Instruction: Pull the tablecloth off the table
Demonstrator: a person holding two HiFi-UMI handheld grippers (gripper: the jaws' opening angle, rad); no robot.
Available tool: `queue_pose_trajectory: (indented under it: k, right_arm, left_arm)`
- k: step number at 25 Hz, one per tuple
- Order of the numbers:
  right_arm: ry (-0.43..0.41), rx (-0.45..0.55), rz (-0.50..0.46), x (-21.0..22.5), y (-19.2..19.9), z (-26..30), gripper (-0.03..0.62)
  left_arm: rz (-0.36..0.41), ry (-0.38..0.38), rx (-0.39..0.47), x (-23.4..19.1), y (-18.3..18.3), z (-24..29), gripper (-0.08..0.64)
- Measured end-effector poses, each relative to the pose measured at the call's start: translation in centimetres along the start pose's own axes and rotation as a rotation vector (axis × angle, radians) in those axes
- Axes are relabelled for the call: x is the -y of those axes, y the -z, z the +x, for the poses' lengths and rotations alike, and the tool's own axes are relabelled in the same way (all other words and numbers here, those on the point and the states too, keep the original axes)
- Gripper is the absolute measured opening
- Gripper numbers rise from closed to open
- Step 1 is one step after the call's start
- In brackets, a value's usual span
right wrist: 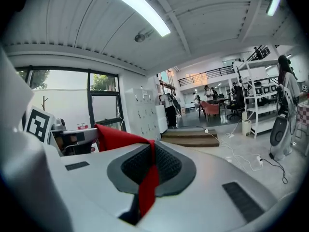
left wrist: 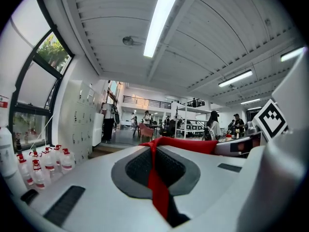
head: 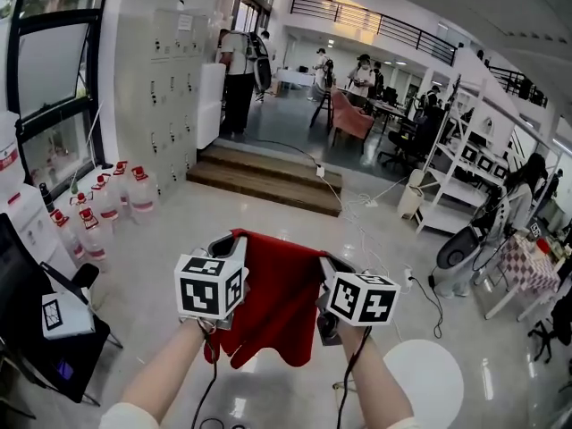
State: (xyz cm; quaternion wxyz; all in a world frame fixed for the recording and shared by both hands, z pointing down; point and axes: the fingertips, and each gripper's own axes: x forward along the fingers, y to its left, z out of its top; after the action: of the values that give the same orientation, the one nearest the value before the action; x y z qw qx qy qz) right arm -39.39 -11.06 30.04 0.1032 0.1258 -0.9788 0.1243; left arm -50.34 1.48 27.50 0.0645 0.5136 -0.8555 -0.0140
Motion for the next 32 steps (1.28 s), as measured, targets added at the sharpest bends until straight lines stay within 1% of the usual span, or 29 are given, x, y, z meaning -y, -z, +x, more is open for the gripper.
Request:
queue_pose_trajectory:
  k: [6, 11, 14, 21, 26, 32]
  right_arm:
    - [0.046, -0.052, 0.050, -0.2, 4.9, 0.4, 0.028]
    - [0.097, -0.088, 0.028, 0.0, 9.1, -0.4, 0.028]
    - [0.114, -0.121, 0.052, 0.6, 11.2, -0.8, 0.028]
    - [0.122, -0.162, 0.057, 2.0, 14.6, -2.4, 0.028]
    - [0.126, -0.202, 0.076, 3.6, 17.0, -3.4, 0.028]
    - [0.113, -0.202, 0.117, 5.5, 18.3, -5.0, 0.028]
  left_arm:
    - [-0.017, -0.005, -0.082, -0.9, 5.1, -0.5, 0.018]
    - [-0.025, -0.013, -0.087, -0.7, 9.3, -1.4, 0.018]
    - [-0.026, -0.012, -0.117, -0.2, 11.6, -1.8, 0.018]
    - [-0.040, -0.008, -0.167, 1.7, 15.0, -2.1, 0.018]
    - [-0.064, -0.006, -0.209, 3.5, 17.6, -2.1, 0.018]
    - [-0.074, -0.018, -0.237, 6.0, 19.3, -2.5, 0.018]
